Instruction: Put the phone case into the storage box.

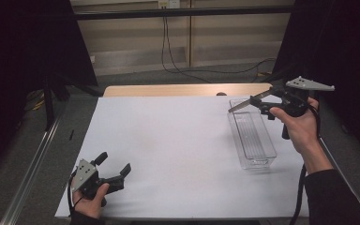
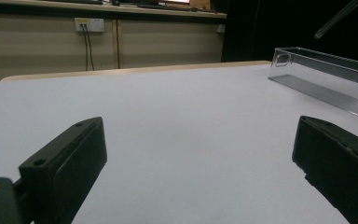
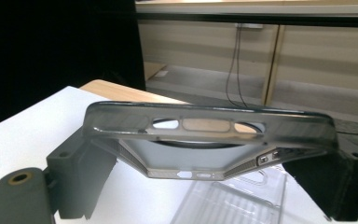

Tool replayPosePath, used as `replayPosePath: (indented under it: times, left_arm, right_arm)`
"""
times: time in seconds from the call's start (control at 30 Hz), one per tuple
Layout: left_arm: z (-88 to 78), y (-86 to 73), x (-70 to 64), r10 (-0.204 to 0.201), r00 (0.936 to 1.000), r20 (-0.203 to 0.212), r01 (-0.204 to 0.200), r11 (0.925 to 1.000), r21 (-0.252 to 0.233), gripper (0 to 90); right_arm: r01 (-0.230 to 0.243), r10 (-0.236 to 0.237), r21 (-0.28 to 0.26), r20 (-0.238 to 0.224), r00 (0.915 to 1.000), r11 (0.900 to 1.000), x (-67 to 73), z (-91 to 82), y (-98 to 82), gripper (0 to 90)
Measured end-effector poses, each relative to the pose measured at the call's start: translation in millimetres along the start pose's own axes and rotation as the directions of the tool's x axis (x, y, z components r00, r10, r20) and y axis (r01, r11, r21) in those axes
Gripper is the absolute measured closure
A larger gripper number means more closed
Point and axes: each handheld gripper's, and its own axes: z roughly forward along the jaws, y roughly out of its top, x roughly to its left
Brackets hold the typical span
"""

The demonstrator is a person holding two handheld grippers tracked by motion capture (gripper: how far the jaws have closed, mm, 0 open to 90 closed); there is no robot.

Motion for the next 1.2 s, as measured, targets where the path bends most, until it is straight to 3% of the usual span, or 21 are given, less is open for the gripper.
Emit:
replayPosePath:
  times: [0.73, 1.2]
  left_arm:
    - [0.6, -0.4, 0.2, -0.002, 1.0000, -0.004, 0.002, 1.0000, 0.002, 3.0]
    - [0.7, -0.6, 0.4, 0.002, 1.0000, -0.002, -0.002, 1.0000, 0.004, 3.0]
  right_arm:
    - [-0.011, 0.002, 0.061, 0.141, 0.9899, 0.998, -14.7, 27.0, -0.5, 11.9]
    - [-0.018, -0.007, 0.097, 0.252, 0.9677, 0.995, -8.8, 46.5, -2.4, 11.8]
